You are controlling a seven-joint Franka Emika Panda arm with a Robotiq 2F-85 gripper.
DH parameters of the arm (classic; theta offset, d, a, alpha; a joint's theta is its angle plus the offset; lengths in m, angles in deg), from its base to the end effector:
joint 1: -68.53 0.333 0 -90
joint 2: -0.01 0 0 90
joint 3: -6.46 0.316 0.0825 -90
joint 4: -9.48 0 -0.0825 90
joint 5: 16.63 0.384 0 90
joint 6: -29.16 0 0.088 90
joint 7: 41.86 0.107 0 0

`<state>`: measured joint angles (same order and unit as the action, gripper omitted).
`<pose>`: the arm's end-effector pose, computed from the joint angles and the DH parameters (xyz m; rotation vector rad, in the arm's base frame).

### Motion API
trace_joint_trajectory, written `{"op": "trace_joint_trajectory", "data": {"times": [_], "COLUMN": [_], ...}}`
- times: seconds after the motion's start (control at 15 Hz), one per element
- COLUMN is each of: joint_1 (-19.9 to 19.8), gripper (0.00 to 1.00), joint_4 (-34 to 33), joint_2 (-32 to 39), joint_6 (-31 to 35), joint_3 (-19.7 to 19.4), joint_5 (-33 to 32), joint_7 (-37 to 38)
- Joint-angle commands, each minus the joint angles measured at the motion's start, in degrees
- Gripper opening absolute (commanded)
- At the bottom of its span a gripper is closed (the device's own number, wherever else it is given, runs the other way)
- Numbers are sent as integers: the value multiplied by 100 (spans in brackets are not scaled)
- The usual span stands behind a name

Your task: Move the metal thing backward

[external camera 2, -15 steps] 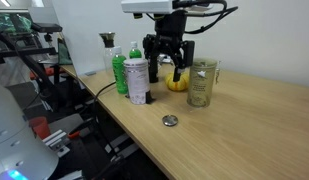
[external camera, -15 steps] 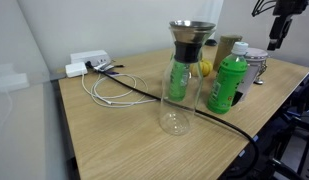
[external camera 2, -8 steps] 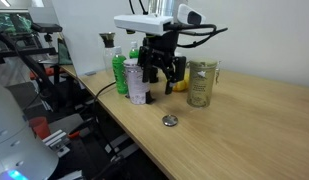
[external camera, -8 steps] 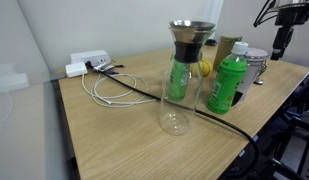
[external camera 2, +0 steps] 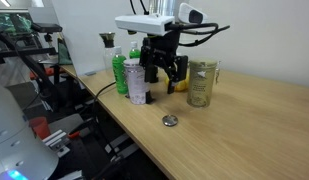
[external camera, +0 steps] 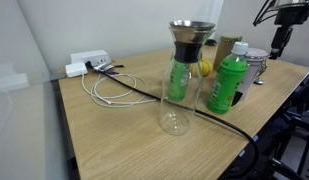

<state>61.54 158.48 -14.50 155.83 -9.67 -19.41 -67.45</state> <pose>0.3734 -0.1570 0.3274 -3.0442 -0.1349 0.1813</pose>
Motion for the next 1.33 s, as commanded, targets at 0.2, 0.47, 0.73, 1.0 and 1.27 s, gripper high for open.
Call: {"op": "trace_joint_trajectory", "data": {"times": [0.2,0.47,0.73,1.0,1.27], "joint_1": [-168,-164,-148,-135,-135], "gripper": [100,100,100,100,100], "joint_4": [185,273,263,255,253], "joint_2": [123,400,827,724,705], "joint_6": [717,1074,1294,1145,1145], "joint_3": [167,174,236,262,262], "joint_5": [-357,-484,-520,-508,-508], "joint_7": [492,777,1221,1095,1094]}}
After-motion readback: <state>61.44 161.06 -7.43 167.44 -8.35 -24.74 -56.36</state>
